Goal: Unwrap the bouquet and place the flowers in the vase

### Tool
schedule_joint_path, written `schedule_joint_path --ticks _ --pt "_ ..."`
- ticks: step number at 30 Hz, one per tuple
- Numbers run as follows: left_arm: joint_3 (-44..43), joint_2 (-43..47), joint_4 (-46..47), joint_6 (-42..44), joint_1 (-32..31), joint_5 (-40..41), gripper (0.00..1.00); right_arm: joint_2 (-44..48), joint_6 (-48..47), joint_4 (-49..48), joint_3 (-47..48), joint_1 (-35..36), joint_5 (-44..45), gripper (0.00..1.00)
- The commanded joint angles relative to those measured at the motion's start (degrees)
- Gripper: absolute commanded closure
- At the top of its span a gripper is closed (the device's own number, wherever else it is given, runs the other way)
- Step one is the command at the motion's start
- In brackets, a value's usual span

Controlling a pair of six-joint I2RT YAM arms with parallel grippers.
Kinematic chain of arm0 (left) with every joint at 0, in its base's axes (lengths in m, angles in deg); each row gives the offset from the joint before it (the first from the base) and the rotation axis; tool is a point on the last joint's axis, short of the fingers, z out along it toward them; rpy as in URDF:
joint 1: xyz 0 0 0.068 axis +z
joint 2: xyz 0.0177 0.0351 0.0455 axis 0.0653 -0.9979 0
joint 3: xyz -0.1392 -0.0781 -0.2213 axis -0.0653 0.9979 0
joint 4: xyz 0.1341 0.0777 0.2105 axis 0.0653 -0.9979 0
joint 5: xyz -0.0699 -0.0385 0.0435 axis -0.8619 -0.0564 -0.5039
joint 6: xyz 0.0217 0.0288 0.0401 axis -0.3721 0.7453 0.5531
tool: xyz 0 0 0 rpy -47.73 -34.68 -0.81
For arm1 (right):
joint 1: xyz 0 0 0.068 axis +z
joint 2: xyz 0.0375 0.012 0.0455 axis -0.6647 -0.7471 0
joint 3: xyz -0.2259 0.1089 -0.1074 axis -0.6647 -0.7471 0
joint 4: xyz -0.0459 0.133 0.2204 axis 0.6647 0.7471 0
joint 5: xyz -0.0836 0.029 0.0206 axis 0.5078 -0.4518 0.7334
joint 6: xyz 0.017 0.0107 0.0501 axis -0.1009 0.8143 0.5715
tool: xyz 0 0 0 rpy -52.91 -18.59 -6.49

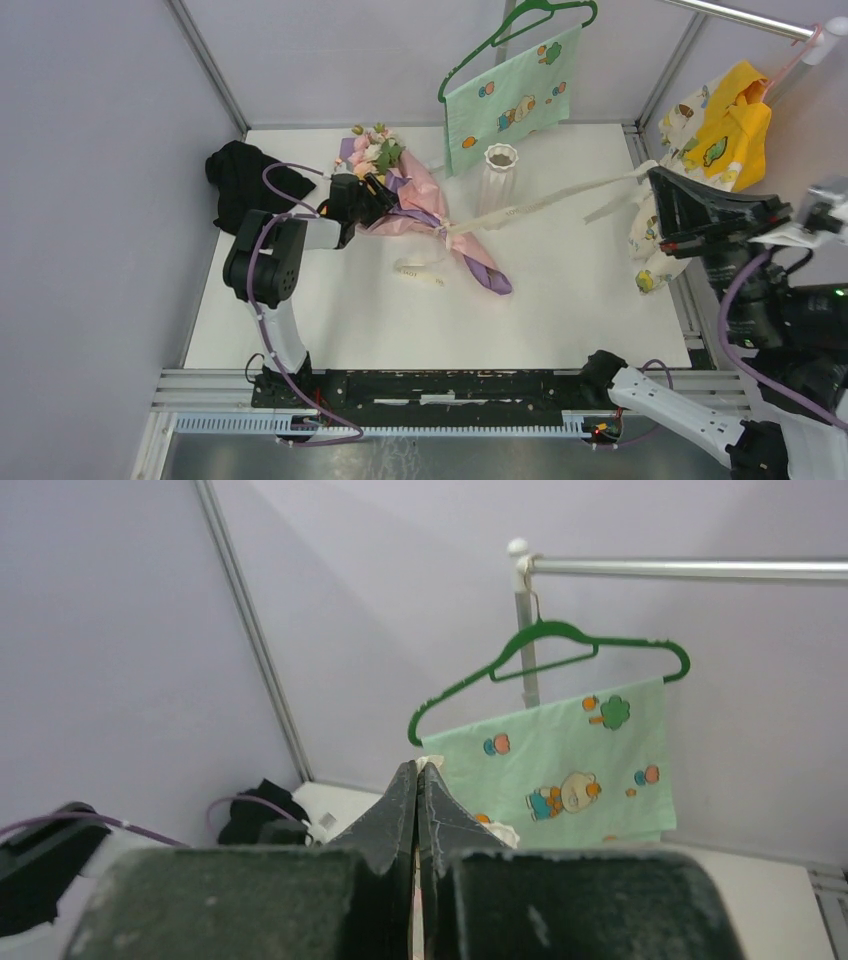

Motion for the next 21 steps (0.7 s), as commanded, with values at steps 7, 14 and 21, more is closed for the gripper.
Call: schedule_joint_path --ticks 7,14,21 --pt "3.0 11.2 -16.9 5.2 -1.4 4.5 0.25 -12.0 7.5 10.8 -5.7 -0.2 20.9 0.84" --pt "-0.6 22.5 -26.6 7.6 -7.8 11.6 0.18 -19.3 11.0 16.3 -9.6 -0.2 30.9 0.3" --pt "2.3 33.0 -29.4 7.3 -10.2 13.4 0.17 -21.0 8.0 4.9 -18.8 -0.2 14.0 0.32"
